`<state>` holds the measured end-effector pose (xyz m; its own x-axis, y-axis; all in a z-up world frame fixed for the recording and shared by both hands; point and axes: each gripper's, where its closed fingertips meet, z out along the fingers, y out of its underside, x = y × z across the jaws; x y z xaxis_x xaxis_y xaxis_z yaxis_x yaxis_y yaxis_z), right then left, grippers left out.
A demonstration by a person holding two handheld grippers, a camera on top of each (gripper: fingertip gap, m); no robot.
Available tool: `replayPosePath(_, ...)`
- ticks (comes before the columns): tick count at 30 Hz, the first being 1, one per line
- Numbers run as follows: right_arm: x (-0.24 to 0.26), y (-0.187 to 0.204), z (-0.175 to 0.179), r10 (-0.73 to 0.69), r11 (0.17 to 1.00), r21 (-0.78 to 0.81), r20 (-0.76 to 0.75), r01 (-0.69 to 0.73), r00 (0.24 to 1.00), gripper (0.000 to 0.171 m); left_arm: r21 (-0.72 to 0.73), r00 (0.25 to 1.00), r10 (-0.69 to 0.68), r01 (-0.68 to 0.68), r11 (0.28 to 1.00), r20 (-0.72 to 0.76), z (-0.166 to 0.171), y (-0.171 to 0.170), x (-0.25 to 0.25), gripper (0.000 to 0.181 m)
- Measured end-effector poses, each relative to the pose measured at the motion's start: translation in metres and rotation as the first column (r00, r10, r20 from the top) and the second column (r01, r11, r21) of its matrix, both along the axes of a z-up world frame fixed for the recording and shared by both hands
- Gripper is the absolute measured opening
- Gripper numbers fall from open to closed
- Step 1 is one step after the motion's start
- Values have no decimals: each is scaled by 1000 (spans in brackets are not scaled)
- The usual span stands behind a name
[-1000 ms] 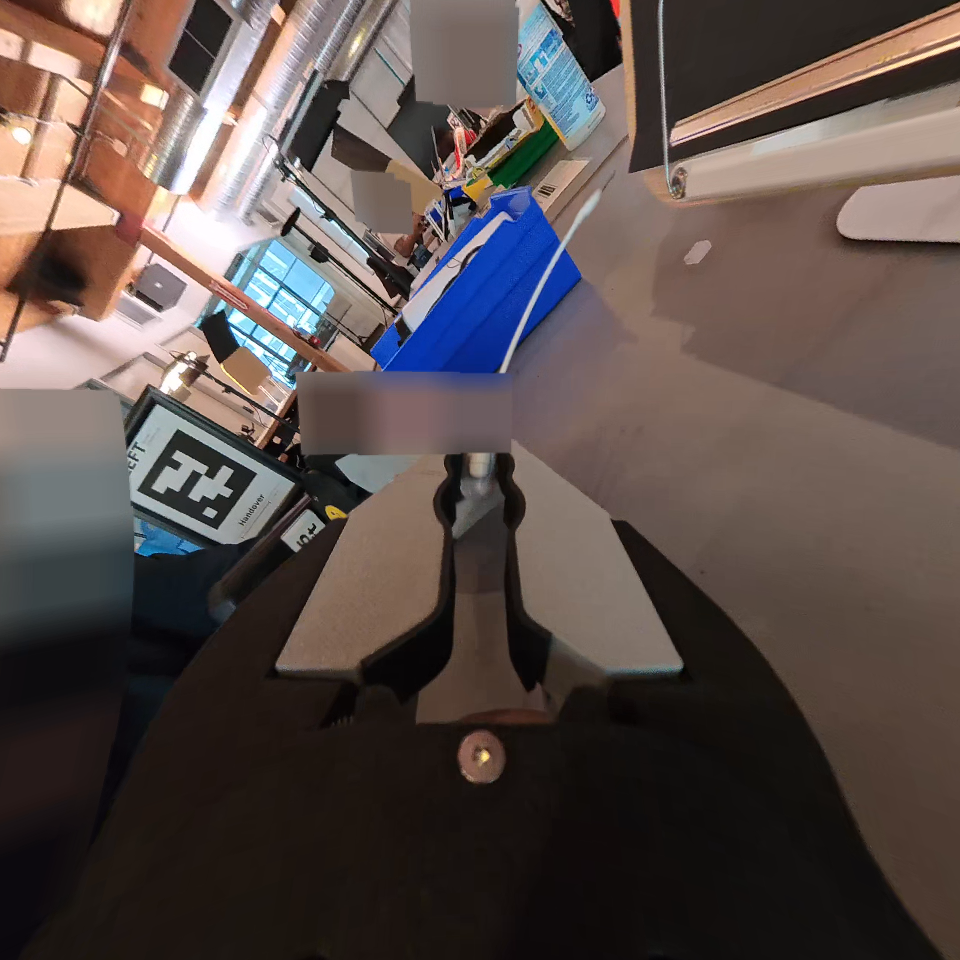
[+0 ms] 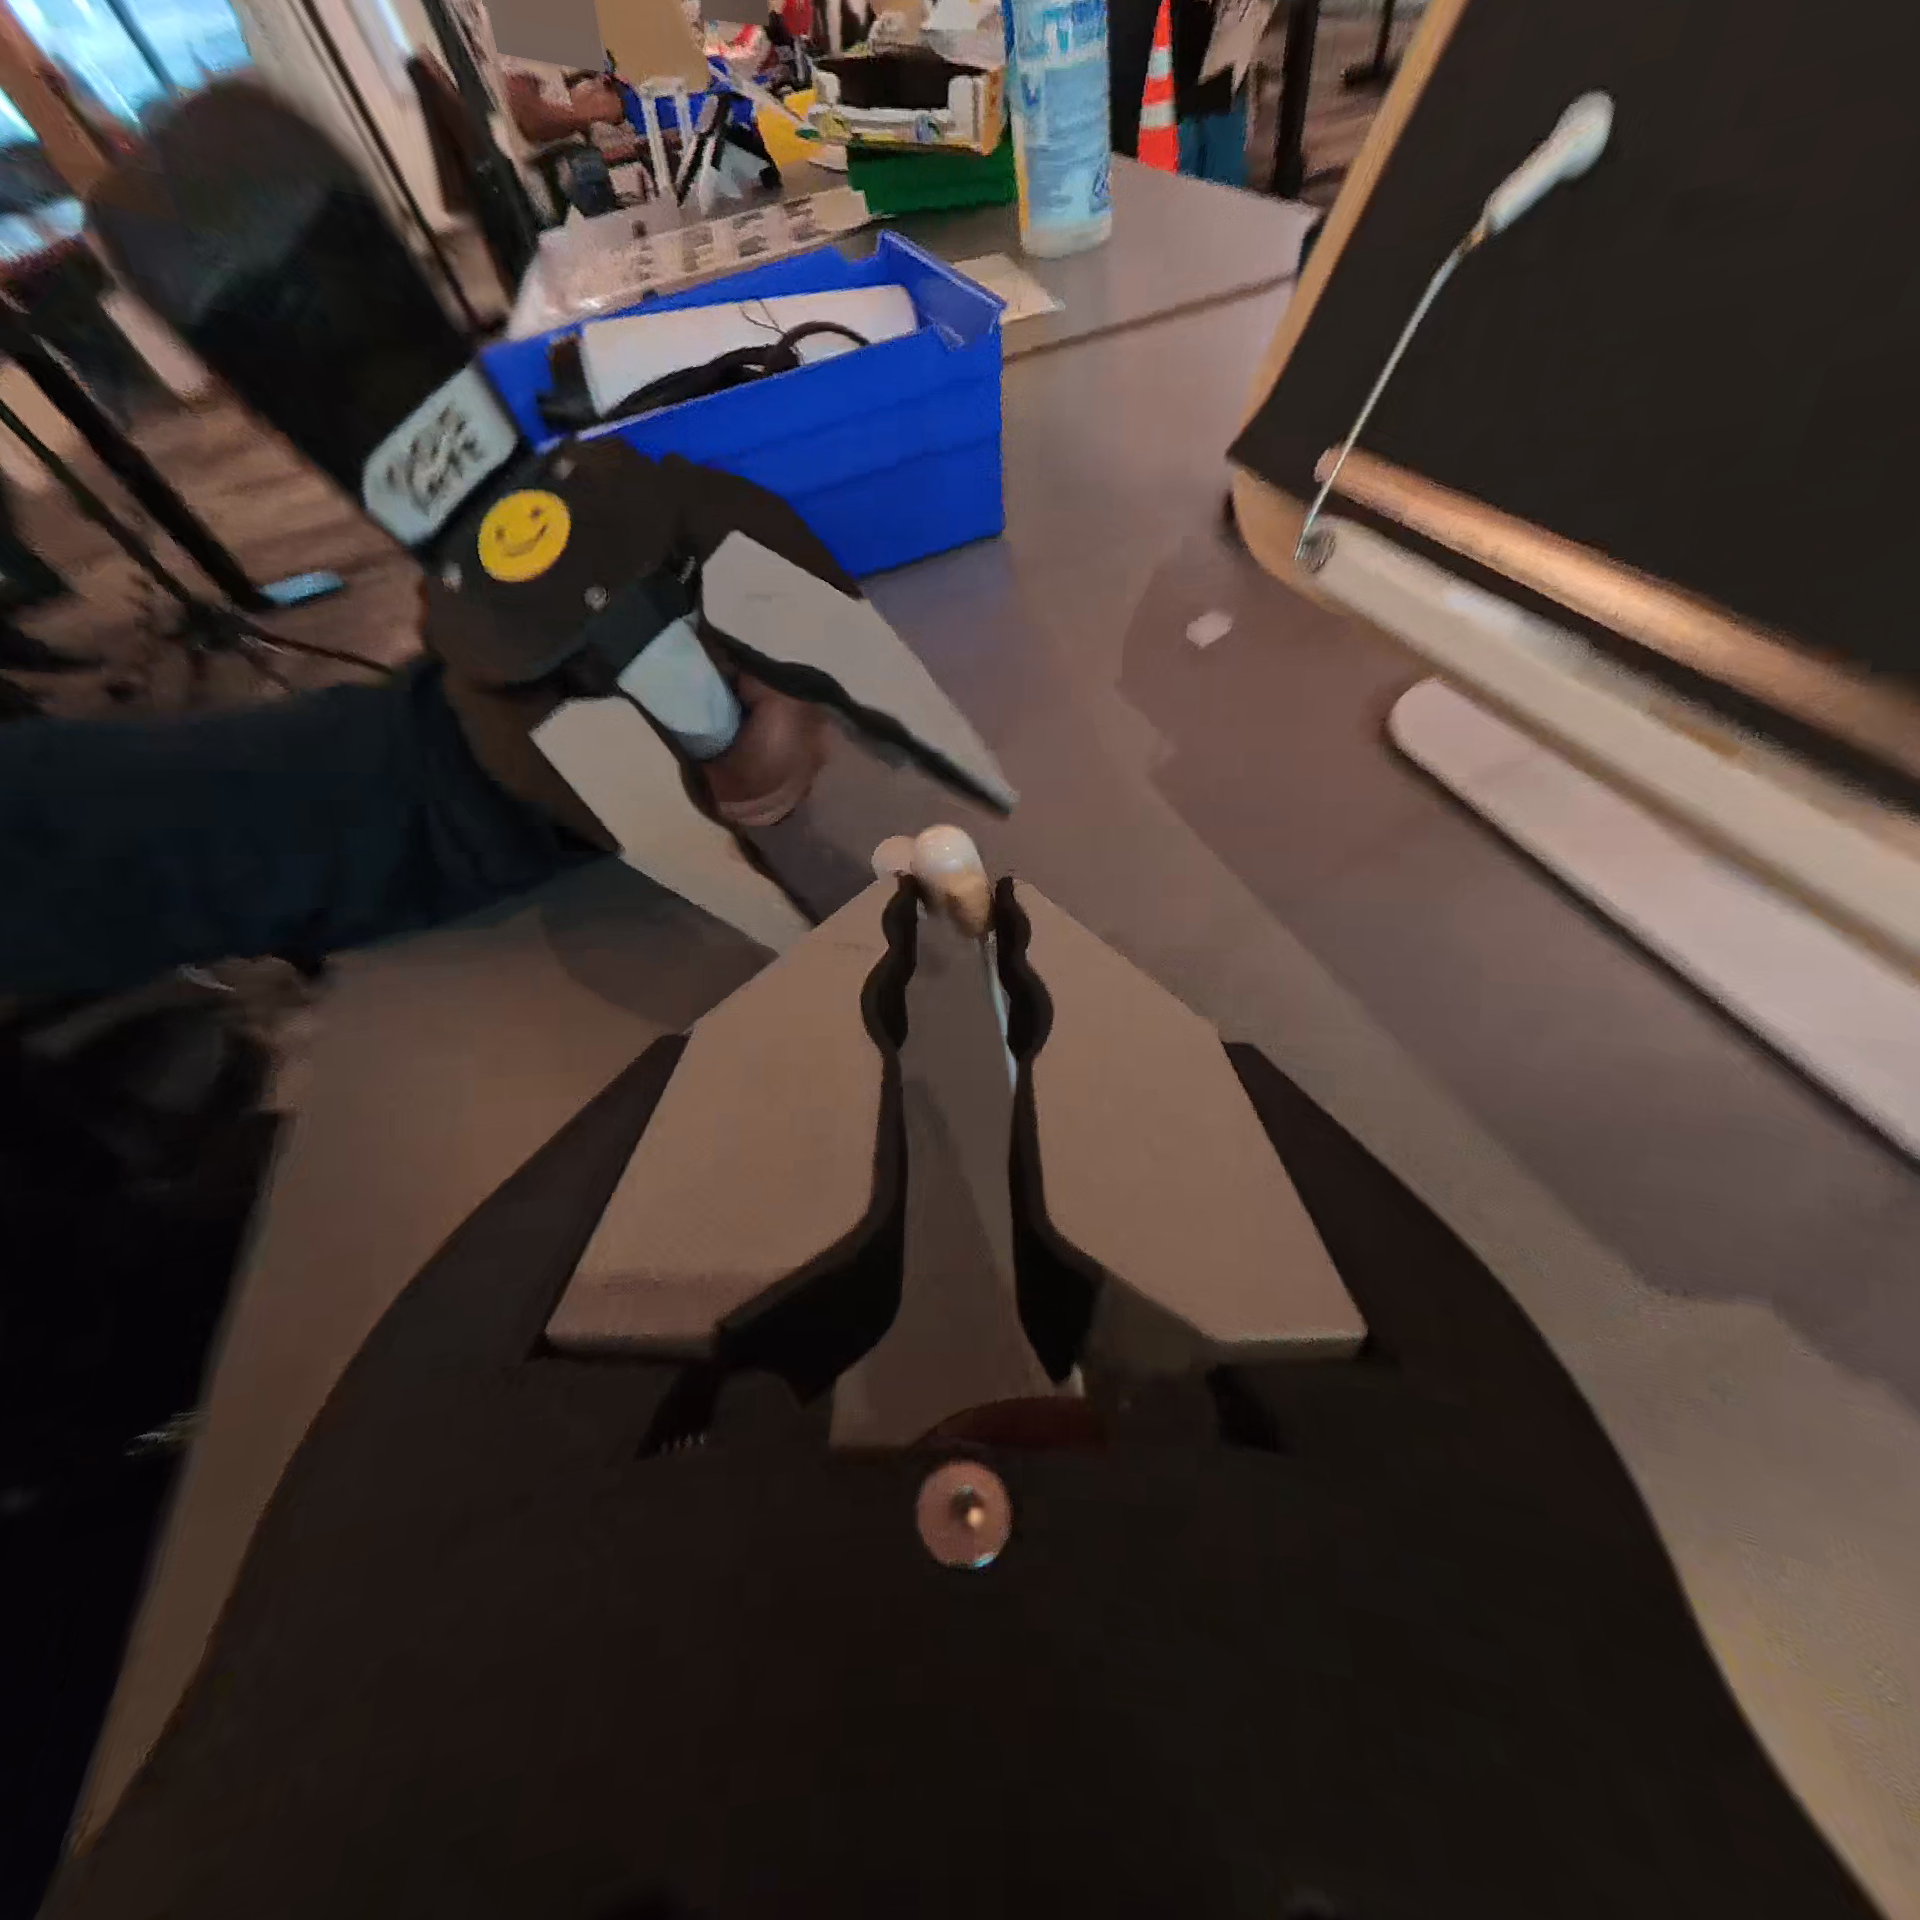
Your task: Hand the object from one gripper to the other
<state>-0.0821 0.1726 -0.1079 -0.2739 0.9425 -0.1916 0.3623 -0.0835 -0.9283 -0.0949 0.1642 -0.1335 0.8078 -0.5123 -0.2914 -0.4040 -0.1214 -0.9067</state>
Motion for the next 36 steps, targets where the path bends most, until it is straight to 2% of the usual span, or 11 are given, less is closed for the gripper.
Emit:
replayPosePath(3,3,2,1,10,974,-228,48,1,999,12,263,934,122,-32,964,-336,7,-2,-7,44)
replayPosePath(6,7,-4,3,70,899,-437,77,-30,995,12,391,822,209,18,920,-530,10,-6,-1,42)
replayPosePath(10,5,-18,-7,132,853,-521,144,-38,981,11,535,673,355,73,842,-649,22,-3,8,38)
replayPosePath(13,5,-24,-7,171,809,-585,136,-60,976,11,565,585,391,144,812,-710,21,-6,19,15)
replayPosePath(17,7,-26,-7,194,808,-583,125,-86,973,10,515,639,351,84,853,-685,19,-5,14,13)
replayPosePath(21,8,-15,-8,148,935,-339,95,-108,984,20,342,878,200,-44,939,-435,14,-3,6,12)
replayPosePath(24,16,-15,9,160,978,-130,-15,-160,987,25,150,1000,9,-9,989,0,21,-9,3,12)
replayPosePath(26,22,-22,18,201,977,-52,-69,-204,977,32,80,938,-105,83,993,331,37,-15,2,12)
replayPosePath(28,22,-29,27,213,977,26,-144,-212,966,33,40,808,-217,234,972,548,49,-26,7,12)
replayPosePath(33,18,-53,34,260,951,230,-248,-204,933,37,-4,591,-312,471,882,744,55,-42,35,12)
replayPosePath(36,23,-67,37,331,935,230,-281,-271,901,29,-25,446,-329,622,782,832,55,-56,51,12)
